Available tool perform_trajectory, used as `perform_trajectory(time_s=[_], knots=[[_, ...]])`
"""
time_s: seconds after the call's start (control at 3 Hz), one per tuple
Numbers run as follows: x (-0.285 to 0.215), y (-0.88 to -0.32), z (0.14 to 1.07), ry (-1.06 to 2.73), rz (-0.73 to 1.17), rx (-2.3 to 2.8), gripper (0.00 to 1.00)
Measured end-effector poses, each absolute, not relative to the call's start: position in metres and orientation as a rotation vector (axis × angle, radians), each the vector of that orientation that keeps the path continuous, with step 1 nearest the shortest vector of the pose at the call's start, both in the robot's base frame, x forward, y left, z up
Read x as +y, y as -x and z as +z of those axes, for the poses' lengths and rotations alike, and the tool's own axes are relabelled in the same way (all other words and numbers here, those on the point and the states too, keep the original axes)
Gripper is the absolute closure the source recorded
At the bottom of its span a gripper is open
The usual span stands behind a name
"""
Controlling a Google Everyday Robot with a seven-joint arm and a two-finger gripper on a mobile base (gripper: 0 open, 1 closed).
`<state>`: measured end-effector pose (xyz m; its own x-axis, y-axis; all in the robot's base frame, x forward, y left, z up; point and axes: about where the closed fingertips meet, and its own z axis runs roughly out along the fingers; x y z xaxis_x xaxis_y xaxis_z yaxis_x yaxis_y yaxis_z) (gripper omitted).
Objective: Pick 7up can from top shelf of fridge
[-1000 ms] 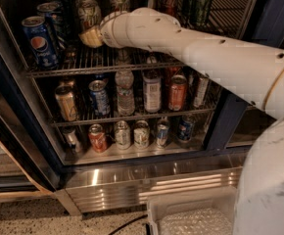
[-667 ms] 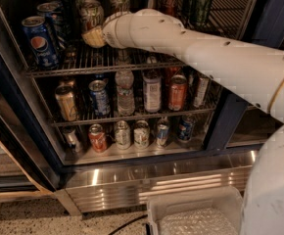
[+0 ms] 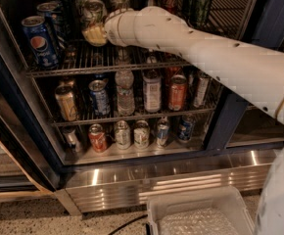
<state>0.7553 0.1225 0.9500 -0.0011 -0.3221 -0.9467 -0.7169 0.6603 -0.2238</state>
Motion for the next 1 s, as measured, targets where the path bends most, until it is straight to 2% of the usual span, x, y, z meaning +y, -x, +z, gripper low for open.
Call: perform_trajectory(time_s=[1.0], knots=[[0.131,-0.735,0.977,0.950,0.479,1.533,1.00]])
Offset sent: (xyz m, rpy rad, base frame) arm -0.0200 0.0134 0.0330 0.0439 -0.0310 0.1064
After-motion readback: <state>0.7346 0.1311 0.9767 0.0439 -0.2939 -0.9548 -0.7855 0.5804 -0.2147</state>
